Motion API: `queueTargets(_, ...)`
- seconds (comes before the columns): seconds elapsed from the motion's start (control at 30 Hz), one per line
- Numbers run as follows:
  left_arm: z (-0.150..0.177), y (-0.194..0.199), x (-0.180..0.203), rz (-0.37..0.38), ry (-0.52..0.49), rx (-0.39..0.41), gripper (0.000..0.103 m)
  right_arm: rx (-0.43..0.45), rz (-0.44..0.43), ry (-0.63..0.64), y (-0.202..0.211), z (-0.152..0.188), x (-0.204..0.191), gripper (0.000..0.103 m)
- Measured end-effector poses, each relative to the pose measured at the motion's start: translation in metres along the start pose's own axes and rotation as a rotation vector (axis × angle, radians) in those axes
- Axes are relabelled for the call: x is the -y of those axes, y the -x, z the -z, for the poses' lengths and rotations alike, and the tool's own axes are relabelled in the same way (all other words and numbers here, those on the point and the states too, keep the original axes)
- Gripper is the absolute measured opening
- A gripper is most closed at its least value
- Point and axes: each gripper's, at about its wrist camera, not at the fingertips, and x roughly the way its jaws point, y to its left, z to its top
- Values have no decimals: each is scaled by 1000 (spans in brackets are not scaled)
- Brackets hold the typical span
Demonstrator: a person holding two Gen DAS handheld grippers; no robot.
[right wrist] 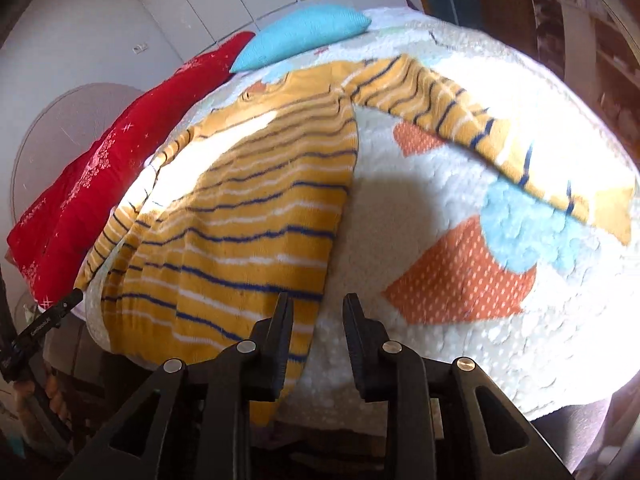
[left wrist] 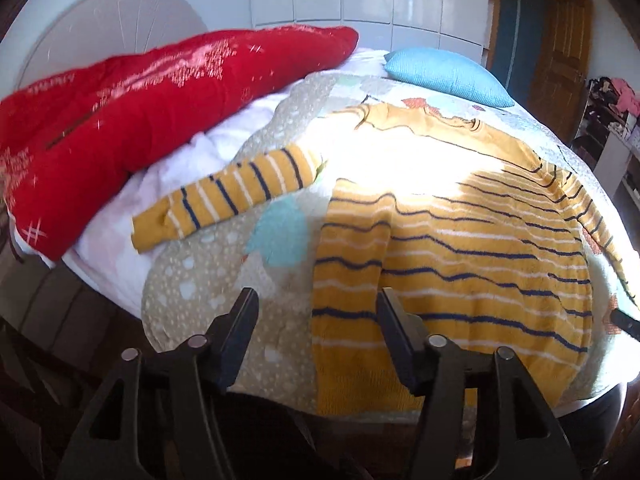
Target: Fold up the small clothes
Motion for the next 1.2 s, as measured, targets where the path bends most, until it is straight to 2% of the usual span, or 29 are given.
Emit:
queueTargets(0.03, -5, 1, 7, 7, -24, 19, 75, 53, 39, 28, 4, -6, -10, 39)
queueTargets(0.1, -16, 2, 22, 32, -62, 40, 79, 175, 94, 59, 17, -14, -18, 78)
queueTargets(0.17, -24, 0, 35, 56, -85, 43, 79, 259, 71, 27, 23, -19, -13, 88)
queueTargets(0.2, -27, 0, 40, 72, -89, 43, 79, 233, 62, 1, 20, -24, -8, 88)
queueTargets(0.23, -28, 2, 45, 85, -88, 41, 79, 159, 51, -22, 11, -30, -5, 87)
queueTargets(0.27, -28, 2, 48, 100, -85, 40, 79, 91, 38, -49, 5, -33, 3, 78)
queueTargets(0.3, -28, 3, 51, 119, -79, 40, 79, 76, 39, -81, 5, -34, 13, 68)
queueTargets(0.43, -19, 1, 56, 169, -61, 7, 80, 183, 162, -213, 44, -32, 75, 68)
queueTargets(0.57, -10, -11, 57, 174, -53, -40, 80, 229, 279, -349, 72, -27, 139, 69)
queueTargets(0.67, -6, -14, 57, 196, -33, -68, 80, 225, 277, -447, 74, -23, 173, 69)
queueTargets(0.83, -6, -11, 58, 201, -36, -69, 80, 206, 224, -569, 61, -10, 195, 69)
queueTargets(0.93, -6, -11, 58, 199, -39, -73, 80, 210, 252, -551, 50, -12, 195, 69)
queueTargets(1.03, -6, -13, 59, 196, -40, -83, 80, 218, 314, -506, 37, -23, 200, 69)
queueTargets(1.07, -5, -12, 59, 195, -39, -85, 80, 219, 329, -496, 33, -28, 202, 62)
queueTargets(1.1, -5, -12, 59, 196, -40, -86, 80, 220, 346, -486, 31, -32, 202, 37)
queueTargets(1.13, -5, -12, 59, 195, -42, -86, 80, 214, 343, -476, 30, -36, 202, 25)
queueTargets(1.17, -5, -11, 59, 193, -46, -84, 80, 211, 298, -474, 32, -41, 203, 15)
queueTargets(1.2, -5, -11, 58, 191, -49, -84, 80, 221, 260, -481, 37, -44, 205, 14)
